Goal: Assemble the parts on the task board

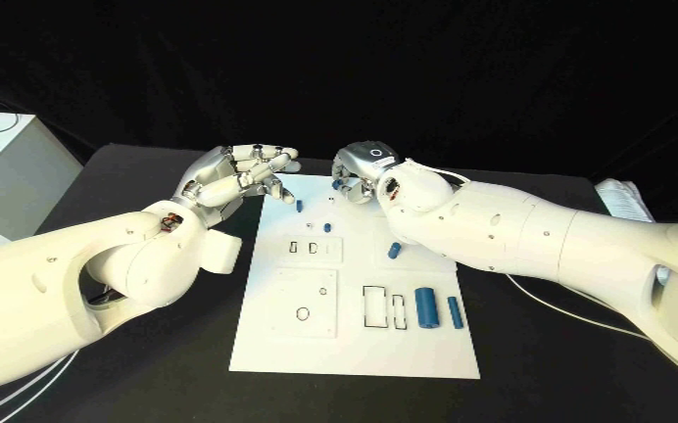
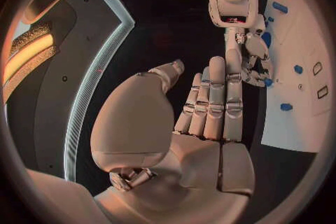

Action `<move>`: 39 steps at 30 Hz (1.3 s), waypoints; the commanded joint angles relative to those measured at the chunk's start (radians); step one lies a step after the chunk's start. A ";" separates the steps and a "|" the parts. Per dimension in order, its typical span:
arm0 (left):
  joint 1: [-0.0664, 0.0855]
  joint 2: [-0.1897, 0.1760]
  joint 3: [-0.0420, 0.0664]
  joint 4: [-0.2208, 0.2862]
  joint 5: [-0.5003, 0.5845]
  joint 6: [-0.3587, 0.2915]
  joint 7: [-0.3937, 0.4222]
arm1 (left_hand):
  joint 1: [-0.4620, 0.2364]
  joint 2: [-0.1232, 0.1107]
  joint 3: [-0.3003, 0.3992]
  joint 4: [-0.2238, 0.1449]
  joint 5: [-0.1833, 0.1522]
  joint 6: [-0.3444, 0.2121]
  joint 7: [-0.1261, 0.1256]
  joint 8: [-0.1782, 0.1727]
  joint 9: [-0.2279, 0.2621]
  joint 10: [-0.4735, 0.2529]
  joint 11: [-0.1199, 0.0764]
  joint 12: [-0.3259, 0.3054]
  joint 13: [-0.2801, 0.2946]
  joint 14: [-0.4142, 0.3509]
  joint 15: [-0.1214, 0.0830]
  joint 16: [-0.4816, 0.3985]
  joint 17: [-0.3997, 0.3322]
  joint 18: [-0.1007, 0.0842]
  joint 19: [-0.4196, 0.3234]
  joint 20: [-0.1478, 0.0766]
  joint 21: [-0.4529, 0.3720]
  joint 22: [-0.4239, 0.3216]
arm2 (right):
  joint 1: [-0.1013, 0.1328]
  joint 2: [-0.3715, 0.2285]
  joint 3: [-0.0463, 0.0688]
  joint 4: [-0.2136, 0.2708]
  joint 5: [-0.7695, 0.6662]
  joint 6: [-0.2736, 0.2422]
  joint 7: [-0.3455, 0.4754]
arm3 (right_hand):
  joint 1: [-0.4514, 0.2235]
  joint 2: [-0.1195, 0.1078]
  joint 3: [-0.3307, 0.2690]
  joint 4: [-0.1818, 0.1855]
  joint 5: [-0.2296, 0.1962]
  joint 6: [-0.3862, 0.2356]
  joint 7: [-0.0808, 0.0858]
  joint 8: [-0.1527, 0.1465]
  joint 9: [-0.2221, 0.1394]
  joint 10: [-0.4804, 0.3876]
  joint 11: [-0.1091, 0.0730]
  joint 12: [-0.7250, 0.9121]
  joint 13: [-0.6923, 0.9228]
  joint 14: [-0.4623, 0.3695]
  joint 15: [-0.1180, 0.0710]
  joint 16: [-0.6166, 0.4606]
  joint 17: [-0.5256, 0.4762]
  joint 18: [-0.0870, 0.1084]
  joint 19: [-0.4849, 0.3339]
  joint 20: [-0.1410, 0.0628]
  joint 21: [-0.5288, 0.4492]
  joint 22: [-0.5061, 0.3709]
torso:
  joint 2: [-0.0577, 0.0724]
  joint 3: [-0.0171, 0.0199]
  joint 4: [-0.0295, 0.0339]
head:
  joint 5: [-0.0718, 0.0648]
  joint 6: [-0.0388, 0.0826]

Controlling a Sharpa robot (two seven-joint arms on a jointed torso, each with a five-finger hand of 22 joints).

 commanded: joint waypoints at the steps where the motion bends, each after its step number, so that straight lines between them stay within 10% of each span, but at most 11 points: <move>1: 0.001 0.002 0.001 0.000 -0.005 0.023 0.003 | -0.007 0.004 0.004 -0.002 -0.006 -0.005 0.001 -0.002 0.001 -0.005 0.002 -0.001 0.001 -0.005 0.000 0.004 0.001 0.009 -0.006 0.001 0.004 0.001 | -0.002 0.002 -0.001 -0.003 0.000 0.018 0.011 | -0.009 -0.004 -0.002 -0.003 -0.006 -0.013 0.003 -0.001 0.002 -0.015 0.002 0.003 -0.001 0.034 0.002 0.004 -0.002 -0.018 -0.005 -0.002 -0.002 -0.002 | 0.000 0.0000 -0.0007 | 0.002 0.000; 12: 0.002 0.001 0.001 -0.001 -0.005 0.026 -0.001 | -0.007 0.005 0.004 -0.002 -0.006 -0.006 0.001 -0.002 0.001 -0.007 0.002 0.000 0.002 -0.007 0.000 0.005 0.002 0.009 -0.008 0.002 0.006 0.002 | -0.002 0.008 -0.001 -0.025 0.025 0.009 0.040 | -0.025 -0.059 -0.029 -0.006 -0.016 -0.134 0.031 -0.070 0.004 -0.234 0.043 0.002 -0.050 -0.017 0.036 -0.109 -0.173 0.025 -0.099 0.031 -0.181 -0.220 | 0.001 0.0010 -0.0023 | 0.005 -0.001; 15: 0.002 0.000 0.001 -0.002 -0.005 0.026 -0.003 | -0.008 0.005 0.003 -0.002 -0.006 -0.007 0.002 -0.002 0.001 -0.008 0.002 0.000 0.002 -0.008 0.000 0.006 0.002 0.009 -0.009 0.002 0.006 0.003 | -0.002 -0.002 -0.001 -0.016 0.030 -0.006 0.047 | 0.052 -0.008 -0.331 0.031 0.022 -0.222 0.037 -0.126 -0.010 -0.317 0.056 0.006 -0.052 -0.028 0.046 -0.135 -0.215 0.033 -0.106 0.040 -0.241 -0.274 | 0.001 0.0009 -0.0036 | 0.007 -0.001; 19: 0.002 -0.002 0.001 -0.003 -0.005 0.025 -0.002 | -0.012 0.006 0.002 0.000 -0.007 -0.010 0.003 -0.003 0.002 -0.011 0.004 0.000 0.002 -0.010 0.001 0.007 0.002 0.009 -0.012 0.003 0.009 0.005 | -0.001 -0.050 0.002 0.036 0.033 -0.023 0.049 | 0.158 -0.012 -0.491 0.162 0.026 -0.230 0.033 -0.136 -0.014 -0.333 0.058 0.006 -0.051 -0.030 0.048 -0.136 -0.230 0.035 -0.099 0.042 -0.266 -0.290 | 0.001 0.0014 -0.0038 | 0.009 -0.003; 23: 0.003 -0.009 0.001 -0.009 -0.005 0.031 -0.002 | -0.012 0.006 0.002 0.000 -0.007 -0.010 0.003 -0.003 0.002 -0.011 0.004 0.000 0.002 -0.010 0.002 0.007 0.002 0.009 -0.012 0.003 0.009 0.005 | 0.005 -0.120 0.011 0.108 0.066 -0.051 0.052 | 0.207 -0.014 -0.498 0.234 0.023 -0.213 0.035 -0.129 -0.010 -0.301 0.050 0.013 -0.045 -0.027 0.042 -0.132 -0.230 0.034 -0.090 0.037 -0.267 -0.284 | 0.000 0.0067 -0.0115 | 0.020 -0.003; 27: 0.005 -0.014 0.001 -0.019 -0.005 0.039 0.002 | -0.013 0.006 0.001 0.000 -0.008 -0.013 0.004 -0.005 0.001 -0.013 0.005 -0.001 0.002 -0.011 0.002 0.008 0.002 0.009 -0.014 0.003 0.010 0.006 | 0.015 -0.202 0.022 0.177 0.227 -0.099 0.101 | 0.277 0.007 -0.398 0.223 0.059 -0.154 0.058 -0.106 -0.003 -0.229 0.057 0.022 -0.039 -0.033 0.043 -0.152 -0.259 0.038 -0.095 0.034 -0.296 -0.313 | 0.000 0.0088 -0.0227 | 0.023 0.000; 34: 0.007 -0.019 0.001 -0.026 -0.005 0.044 0.003 | -0.013 0.005 0.001 -0.001 -0.007 -0.016 0.005 -0.006 0.001 -0.016 0.005 -0.001 0.002 -0.012 0.003 0.009 0.002 0.009 -0.016 0.004 0.012 0.007 | 0.032 -0.328 0.032 0.258 0.392 -0.029 0.187 | 0.212 -0.052 -0.291 0.261 0.059 -0.129 0.034 -0.107 -0.007 -0.003 0.013 0.110 0.026 0.007 0.012 -0.064 -0.135 0.016 -0.043 0.010 -0.192 -0.185 | 0.001 0.0147 -0.0324 | 0.027 -0.002; 36: 0.007 -0.020 0.001 -0.026 -0.004 0.047 0.001 | -0.013 0.006 0.001 -0.001 -0.007 -0.017 0.005 -0.006 0.001 -0.017 0.006 -0.001 0.002 -0.013 0.003 0.010 0.002 0.009 -0.016 0.004 0.012 0.007 | 0.035 -0.356 0.034 0.267 0.409 0.008 0.193 | 0.183 -0.065 -0.324 0.241 0.040 -0.136 0.013 -0.100 -0.002 0.061 -0.013 0.310 0.189 0.018 -0.009 -0.025 -0.084 0.006 -0.023 -0.012 -0.146 -0.129 | 0.000 0.0150 -0.0333 | 0.026 -0.003; 37: 0.007 -0.020 0.001 -0.026 -0.004 0.049 0.000 | -0.013 0.007 0.001 -0.001 -0.007 -0.018 0.006 -0.006 0.002 -0.017 0.006 0.000 0.002 -0.010 0.003 0.013 0.002 0.010 -0.016 0.005 0.016 0.009 | 0.036 -0.371 0.034 0.268 0.416 0.033 0.190 | 0.156 -0.034 -0.345 0.222 0.050 -0.159 0.018 -0.074 0.014 -0.080 -0.009 0.882 0.786 0.028 -0.007 0.017 -0.022 -0.007 -0.007 -0.012 -0.098 -0.061 | 0.001 0.0162 -0.0337 | 0.025 -0.003; 39: 0.008 -0.020 0.000 -0.026 -0.004 0.050 -0.001 | -0.013 0.009 0.000 -0.002 -0.007 -0.019 0.006 -0.006 0.002 -0.015 0.005 0.003 0.004 -0.007 0.002 0.018 0.004 0.011 -0.015 0.005 0.020 0.011 | 0.037 -0.383 0.035 0.266 0.418 0.056 0.182 | 0.150 -0.039 -0.349 0.226 0.058 -0.167 0.019 -0.067 0.016 -0.010 -0.003 1.055 0.961 0.038 -0.002 0.046 0.023 -0.012 0.004 -0.007 -0.067 -0.023 | 0.001 0.0164 -0.0342 | 0.025 -0.003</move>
